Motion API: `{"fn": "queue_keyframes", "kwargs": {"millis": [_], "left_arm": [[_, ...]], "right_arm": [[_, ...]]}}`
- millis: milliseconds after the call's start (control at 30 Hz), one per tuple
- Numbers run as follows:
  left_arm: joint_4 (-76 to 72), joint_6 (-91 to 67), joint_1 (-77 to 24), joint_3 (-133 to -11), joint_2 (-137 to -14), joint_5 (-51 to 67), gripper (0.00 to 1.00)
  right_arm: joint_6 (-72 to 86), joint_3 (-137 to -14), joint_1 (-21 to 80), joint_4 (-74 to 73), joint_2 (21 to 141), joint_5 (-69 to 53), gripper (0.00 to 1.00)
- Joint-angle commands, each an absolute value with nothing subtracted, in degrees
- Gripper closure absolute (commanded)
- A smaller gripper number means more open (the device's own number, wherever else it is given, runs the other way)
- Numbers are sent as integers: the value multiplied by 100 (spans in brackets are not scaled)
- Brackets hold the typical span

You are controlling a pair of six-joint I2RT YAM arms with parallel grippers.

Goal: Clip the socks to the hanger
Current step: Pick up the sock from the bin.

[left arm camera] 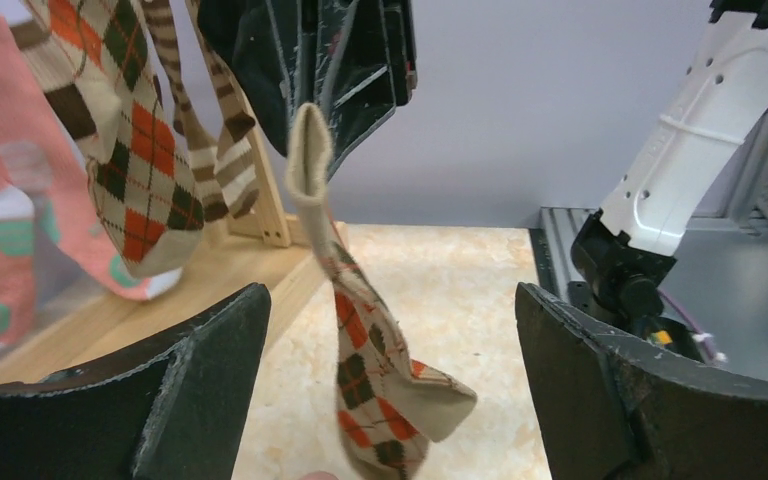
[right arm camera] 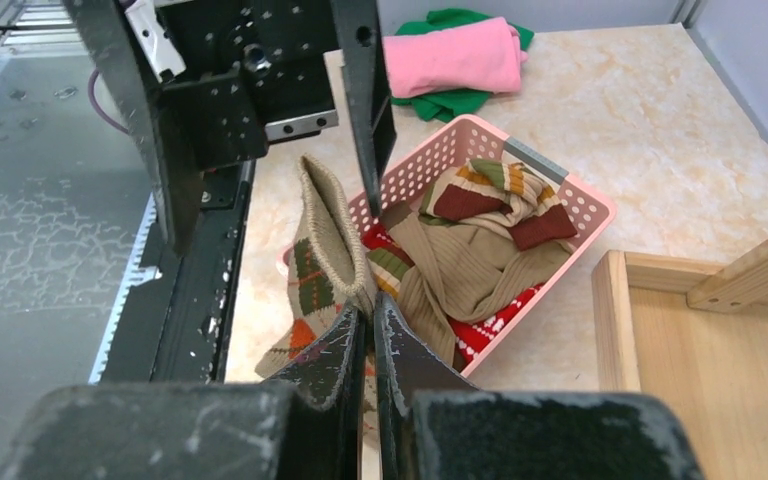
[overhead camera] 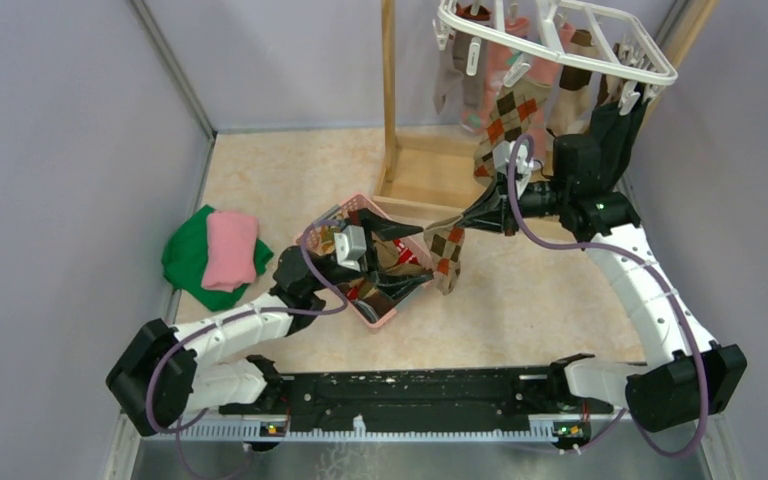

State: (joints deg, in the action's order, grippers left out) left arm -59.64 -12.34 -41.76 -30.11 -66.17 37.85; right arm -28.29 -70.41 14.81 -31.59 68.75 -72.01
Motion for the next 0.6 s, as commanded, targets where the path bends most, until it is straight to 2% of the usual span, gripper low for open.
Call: {"fn": "queue_keyframes", "kwargs": {"millis": [0, 267, 567], "left_arm": [[-6823, 12, -4535, -2757, -6759, 2881, 5], [-7220, -381, -4746, -3111, -7249, 2360, 32], [-7482, -865, -4751, -3257, -7432, 2366, 40]], "right_arm": [[-2525, -6976, 1435, -2760, 6784, -7399, 100], [-2566, -6917, 1432, -2738, 6768, -7405, 100], [-2727, -6910, 1433, -2847, 6765, -7426, 100]]}}
